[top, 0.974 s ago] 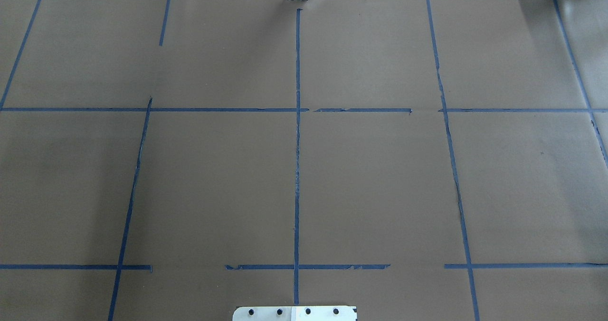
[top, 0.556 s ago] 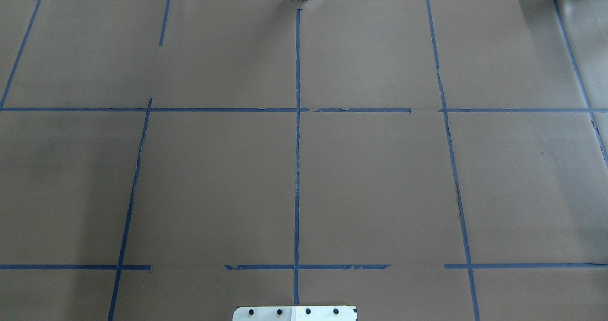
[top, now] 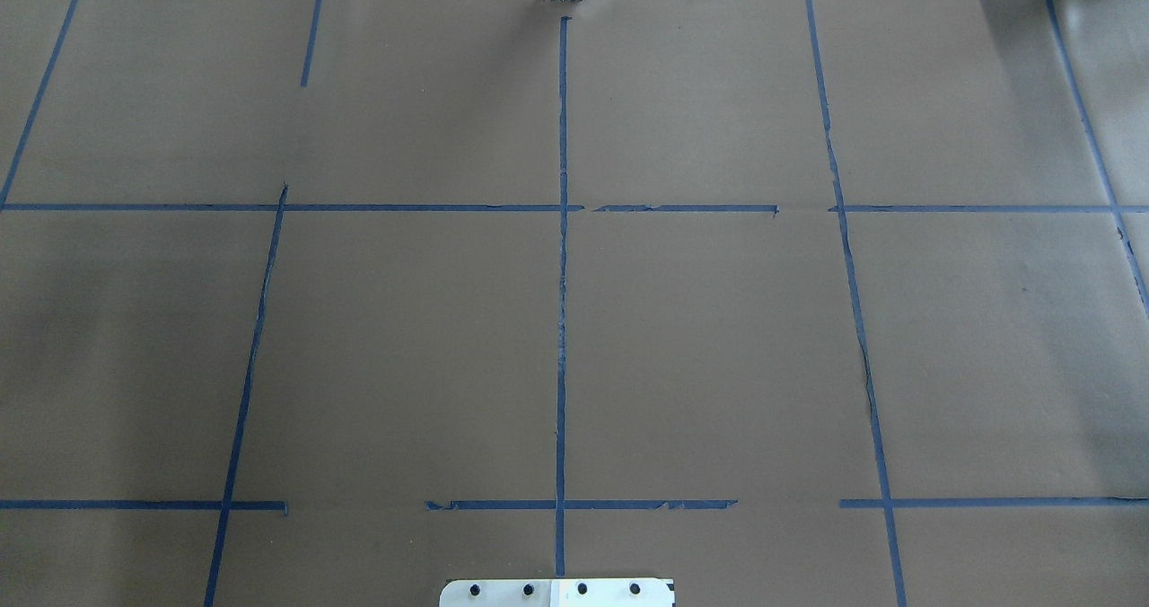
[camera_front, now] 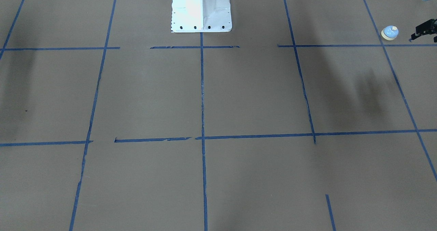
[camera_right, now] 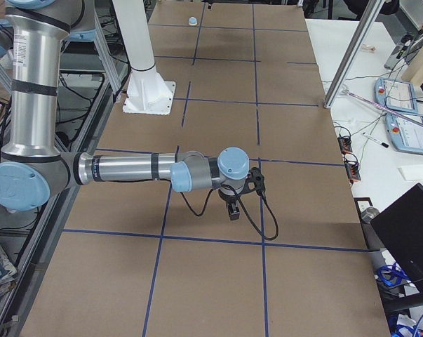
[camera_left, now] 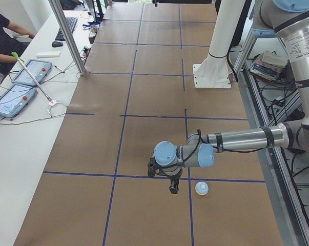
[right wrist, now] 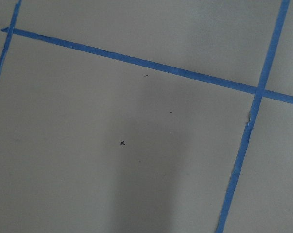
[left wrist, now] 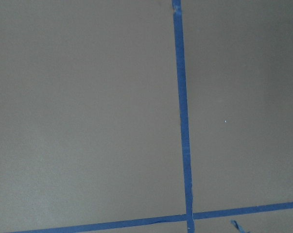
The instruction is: Place and press bell with both arms
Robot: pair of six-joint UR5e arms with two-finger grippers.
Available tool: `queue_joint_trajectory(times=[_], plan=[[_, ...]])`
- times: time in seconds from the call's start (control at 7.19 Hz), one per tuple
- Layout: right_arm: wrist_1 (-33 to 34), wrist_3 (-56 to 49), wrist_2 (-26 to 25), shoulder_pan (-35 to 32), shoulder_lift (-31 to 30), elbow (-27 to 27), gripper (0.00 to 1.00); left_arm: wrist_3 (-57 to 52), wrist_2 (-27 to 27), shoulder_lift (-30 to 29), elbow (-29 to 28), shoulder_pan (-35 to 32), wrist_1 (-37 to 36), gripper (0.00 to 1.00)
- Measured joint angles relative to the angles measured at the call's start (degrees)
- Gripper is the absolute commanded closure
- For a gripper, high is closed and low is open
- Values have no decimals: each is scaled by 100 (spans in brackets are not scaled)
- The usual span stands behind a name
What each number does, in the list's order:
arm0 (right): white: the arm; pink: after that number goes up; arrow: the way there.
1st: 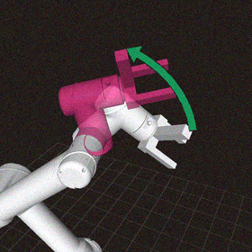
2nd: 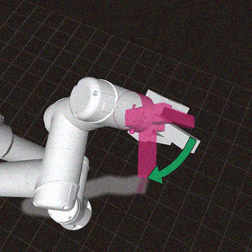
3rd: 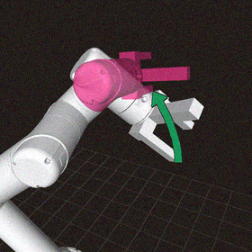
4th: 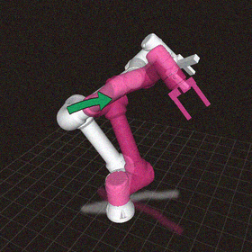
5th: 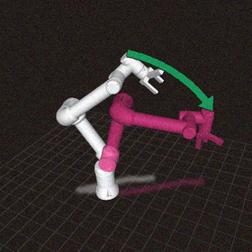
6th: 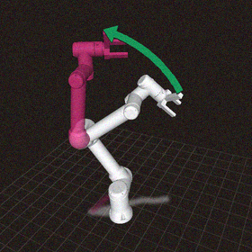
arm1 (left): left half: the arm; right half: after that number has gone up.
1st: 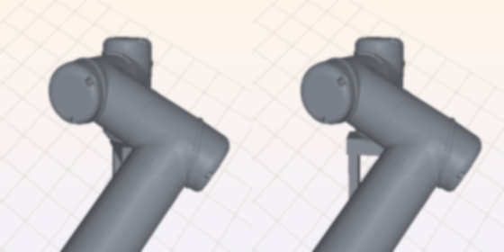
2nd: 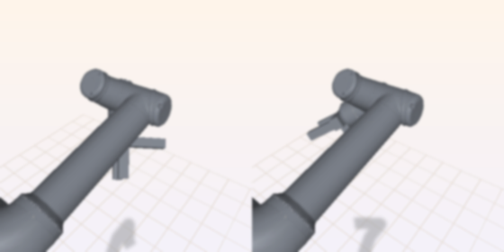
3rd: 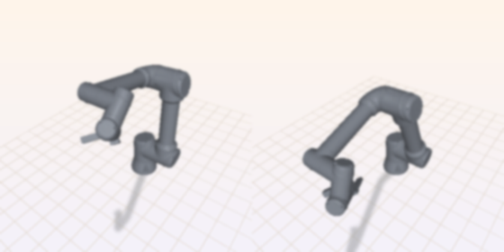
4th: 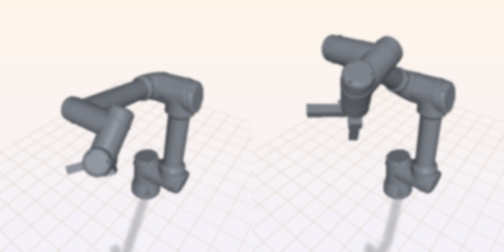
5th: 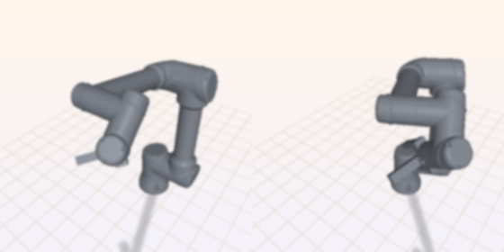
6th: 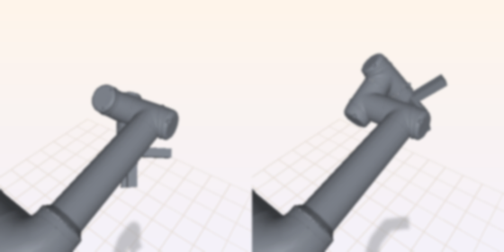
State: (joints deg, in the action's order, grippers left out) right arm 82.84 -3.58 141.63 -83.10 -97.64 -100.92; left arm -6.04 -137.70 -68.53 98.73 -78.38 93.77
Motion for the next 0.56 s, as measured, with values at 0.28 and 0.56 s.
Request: queue_joint_trajectory(times=[0.28,0.56], plan=[[-64,21,26,67,-6,-8,0,-13,1,41,-268,547,210,0],[-68,22,159,73,-9,-23,0,-6,-2,98,-833,913,959,0]])
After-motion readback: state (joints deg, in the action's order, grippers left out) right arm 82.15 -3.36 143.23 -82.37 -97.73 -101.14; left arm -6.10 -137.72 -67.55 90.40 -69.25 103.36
